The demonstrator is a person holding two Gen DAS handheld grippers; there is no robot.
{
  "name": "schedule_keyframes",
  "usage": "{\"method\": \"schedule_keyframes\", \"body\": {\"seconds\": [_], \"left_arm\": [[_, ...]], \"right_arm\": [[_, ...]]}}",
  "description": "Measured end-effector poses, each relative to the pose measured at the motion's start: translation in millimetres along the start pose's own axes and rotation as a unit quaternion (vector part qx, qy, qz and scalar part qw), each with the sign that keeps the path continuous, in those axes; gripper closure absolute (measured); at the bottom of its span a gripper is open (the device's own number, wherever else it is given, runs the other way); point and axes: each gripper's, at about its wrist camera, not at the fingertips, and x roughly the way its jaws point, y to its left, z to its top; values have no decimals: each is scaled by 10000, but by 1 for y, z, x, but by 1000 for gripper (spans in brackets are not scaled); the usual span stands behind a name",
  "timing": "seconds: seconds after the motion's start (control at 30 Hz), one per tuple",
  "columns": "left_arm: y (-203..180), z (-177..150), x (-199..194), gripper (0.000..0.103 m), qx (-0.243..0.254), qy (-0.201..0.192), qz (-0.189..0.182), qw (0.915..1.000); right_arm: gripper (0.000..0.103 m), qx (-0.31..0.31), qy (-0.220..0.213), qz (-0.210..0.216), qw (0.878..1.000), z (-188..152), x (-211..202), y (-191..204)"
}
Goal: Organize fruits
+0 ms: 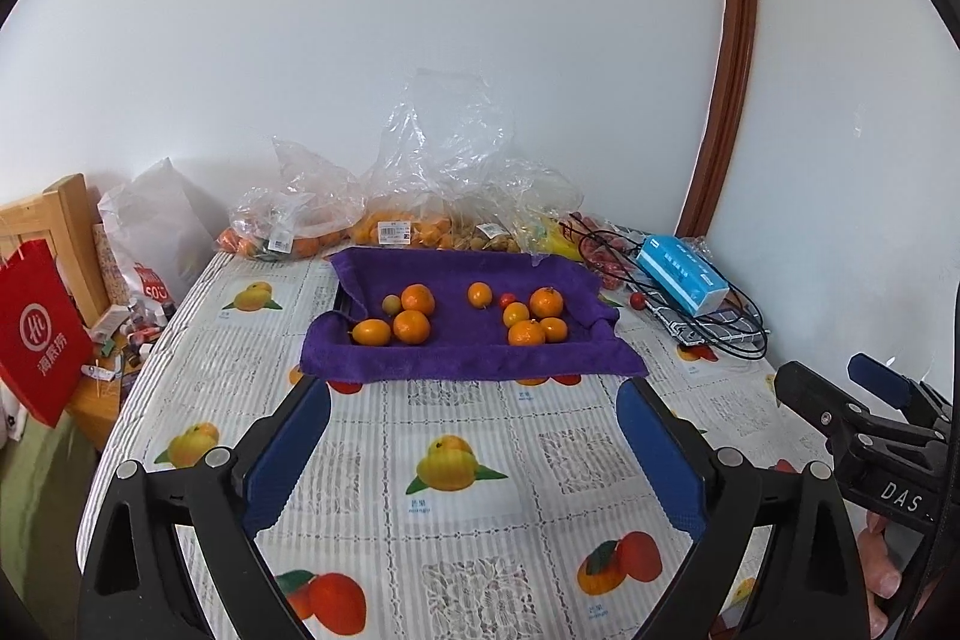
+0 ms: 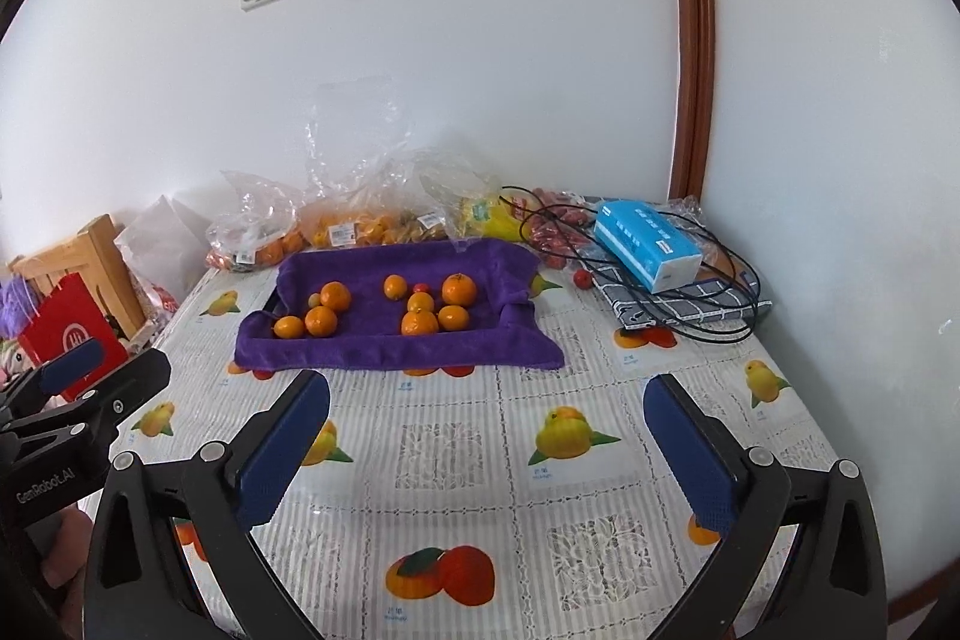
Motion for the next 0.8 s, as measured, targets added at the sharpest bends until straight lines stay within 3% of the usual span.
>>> {"method": "schedule_keyframes", "body": {"seconds": [0.8], "left_arm": [[-3,-6,-6,6,85,-25,47,9999]], "right_arm": [[0,-24,-114,6,9999,-12,-15,-2]]}}
